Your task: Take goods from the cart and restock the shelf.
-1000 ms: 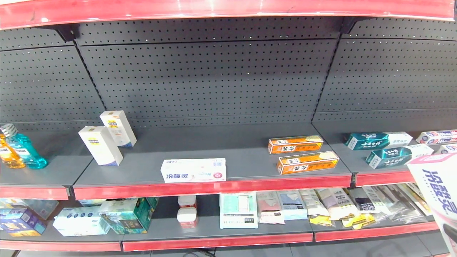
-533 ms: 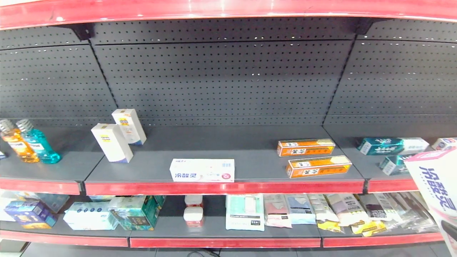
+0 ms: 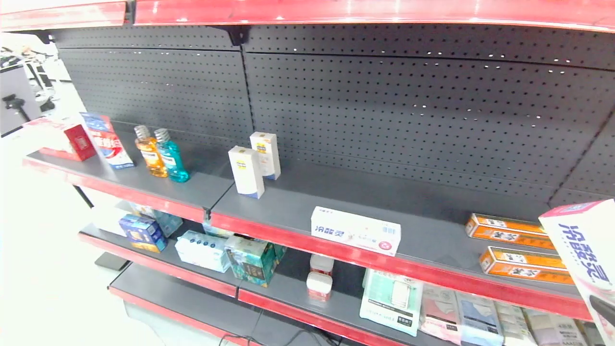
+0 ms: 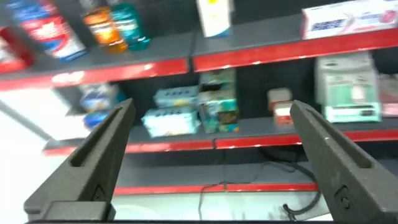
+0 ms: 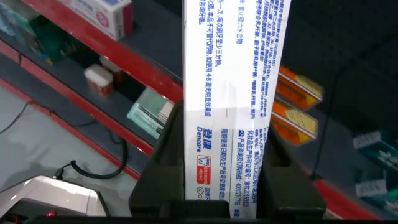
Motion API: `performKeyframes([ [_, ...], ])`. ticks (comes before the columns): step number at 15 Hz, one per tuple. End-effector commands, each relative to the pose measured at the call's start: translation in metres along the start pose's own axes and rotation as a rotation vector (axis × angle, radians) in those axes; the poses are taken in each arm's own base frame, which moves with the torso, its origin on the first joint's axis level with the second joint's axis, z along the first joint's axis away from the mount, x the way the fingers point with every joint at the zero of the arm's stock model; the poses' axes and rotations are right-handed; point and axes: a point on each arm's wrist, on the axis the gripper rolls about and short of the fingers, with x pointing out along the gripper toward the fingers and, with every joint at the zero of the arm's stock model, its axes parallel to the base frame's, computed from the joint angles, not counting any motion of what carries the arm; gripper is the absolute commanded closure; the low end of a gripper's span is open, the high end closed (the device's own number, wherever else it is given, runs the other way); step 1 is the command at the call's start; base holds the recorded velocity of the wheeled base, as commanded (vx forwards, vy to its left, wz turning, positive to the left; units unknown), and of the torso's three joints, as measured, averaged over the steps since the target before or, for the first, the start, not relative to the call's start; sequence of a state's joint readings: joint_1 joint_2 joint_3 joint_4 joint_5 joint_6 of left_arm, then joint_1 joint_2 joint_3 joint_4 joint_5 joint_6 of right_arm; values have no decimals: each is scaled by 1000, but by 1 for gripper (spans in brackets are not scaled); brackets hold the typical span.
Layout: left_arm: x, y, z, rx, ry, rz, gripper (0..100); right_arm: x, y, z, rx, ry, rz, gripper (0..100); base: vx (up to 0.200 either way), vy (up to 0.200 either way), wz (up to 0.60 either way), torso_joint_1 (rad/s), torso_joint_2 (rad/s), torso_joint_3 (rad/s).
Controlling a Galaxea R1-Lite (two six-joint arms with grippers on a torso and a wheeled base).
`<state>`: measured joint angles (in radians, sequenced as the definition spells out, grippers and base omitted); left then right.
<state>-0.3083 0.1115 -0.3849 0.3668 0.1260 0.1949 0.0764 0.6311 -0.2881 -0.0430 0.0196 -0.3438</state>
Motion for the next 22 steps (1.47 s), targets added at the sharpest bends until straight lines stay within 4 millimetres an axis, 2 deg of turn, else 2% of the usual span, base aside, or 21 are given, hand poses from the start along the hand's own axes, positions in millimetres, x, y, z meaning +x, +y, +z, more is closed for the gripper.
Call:
performKeyframes([
  [1,0,0,-1,0,-2,3,0,1,0,0,-5,7,0,100,0,0,0,0,0,0],
  [3,-2,-1,-6,-5,-14,-1,0,7,-3,10,-11,10,16,100,0,0,0,0,0,0],
  [4,-2,-3,-16,-25,-19,-3,0,17,-8,24,-12,21,26,100,0,0,0,0,0,0],
  [6,-3,-4,-22,-33,-29,8,0,29,-12,39,-17,13,66,100,0,0,0,0,0,0],
  [8,1,-7,-30,-109,-5,-18,0,53,-12,64,-46,3,166,100,0,0,0,0,0,0],
  [12,2,-10,-34,-159,-11,-140,0,92,-7,88,-70,36,247,100,0,0,0,0,0,0],
  [16,8,-10,-43,-159,25,-51,0,122,-2,96,-77,-18,242,100,0,0,0,0,0,0],
  [19,18,-14,-52,-149,5,-50,0,131,-1,94,-77,7,249,100,0,0,0,0,0,0],
  [22,16,-14,-47,-137,-25,-122,0,128,-1,93,-78,7,245,100,0,0,0,0,0,0],
])
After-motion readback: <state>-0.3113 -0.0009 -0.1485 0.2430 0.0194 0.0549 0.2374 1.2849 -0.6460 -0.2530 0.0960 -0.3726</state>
